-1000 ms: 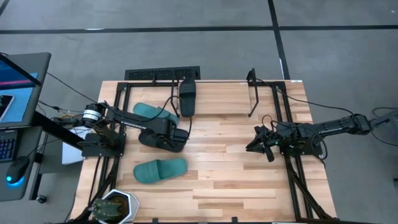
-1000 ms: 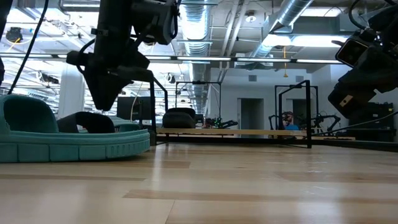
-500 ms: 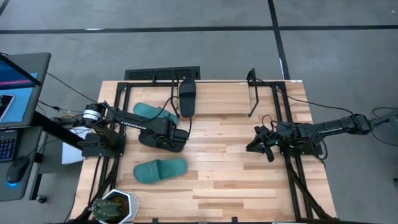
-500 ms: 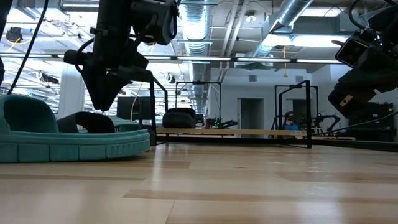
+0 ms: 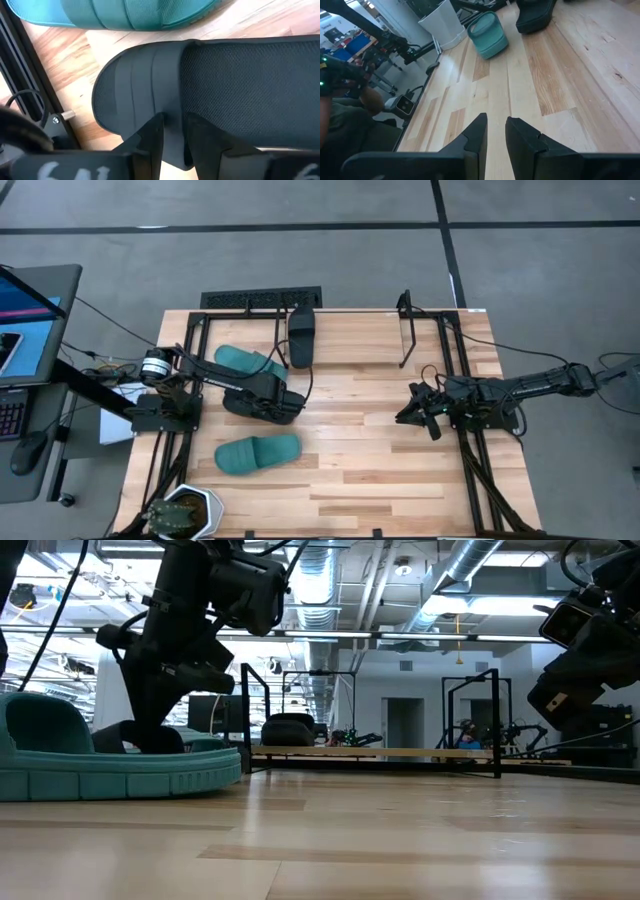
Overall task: Pick and place slides into the shelf
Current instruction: Put the black slipper on the shelf
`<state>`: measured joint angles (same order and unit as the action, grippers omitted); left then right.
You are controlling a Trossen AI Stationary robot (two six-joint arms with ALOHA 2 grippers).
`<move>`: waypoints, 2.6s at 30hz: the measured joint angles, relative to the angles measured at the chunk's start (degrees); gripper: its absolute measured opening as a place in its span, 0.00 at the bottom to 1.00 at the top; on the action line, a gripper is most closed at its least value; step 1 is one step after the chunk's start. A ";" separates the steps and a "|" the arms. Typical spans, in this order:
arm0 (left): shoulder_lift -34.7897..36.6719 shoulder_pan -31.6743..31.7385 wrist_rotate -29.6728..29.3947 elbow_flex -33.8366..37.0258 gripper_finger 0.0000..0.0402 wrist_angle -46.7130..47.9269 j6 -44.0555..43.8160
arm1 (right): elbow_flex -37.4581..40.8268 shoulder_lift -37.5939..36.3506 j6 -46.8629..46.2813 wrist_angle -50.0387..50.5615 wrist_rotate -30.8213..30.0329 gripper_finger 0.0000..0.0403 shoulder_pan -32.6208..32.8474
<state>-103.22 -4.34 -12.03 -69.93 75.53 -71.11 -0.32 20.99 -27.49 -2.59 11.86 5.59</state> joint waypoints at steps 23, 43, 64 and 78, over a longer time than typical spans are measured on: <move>0.02 2.06 1.83 3.03 0.19 -3.32 -0.02 | 0.02 0.00 0.02 0.00 0.00 0.15 0.00; -0.02 2.69 -0.41 3.39 0.00 -2.29 1.12 | 0.00 0.00 0.02 0.00 0.00 0.15 0.01; -0.07 0.46 -7.33 -1.50 0.00 -8.45 0.20 | 0.00 0.00 0.01 0.00 0.00 0.15 0.02; -0.07 0.46 -10.80 -1.60 0.00 -20.93 4.90 | 0.00 0.00 0.01 -0.01 0.00 0.15 0.02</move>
<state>-103.28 -3.88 -22.83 -71.53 54.59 -66.21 -0.32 20.99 -27.47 -2.60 11.86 5.61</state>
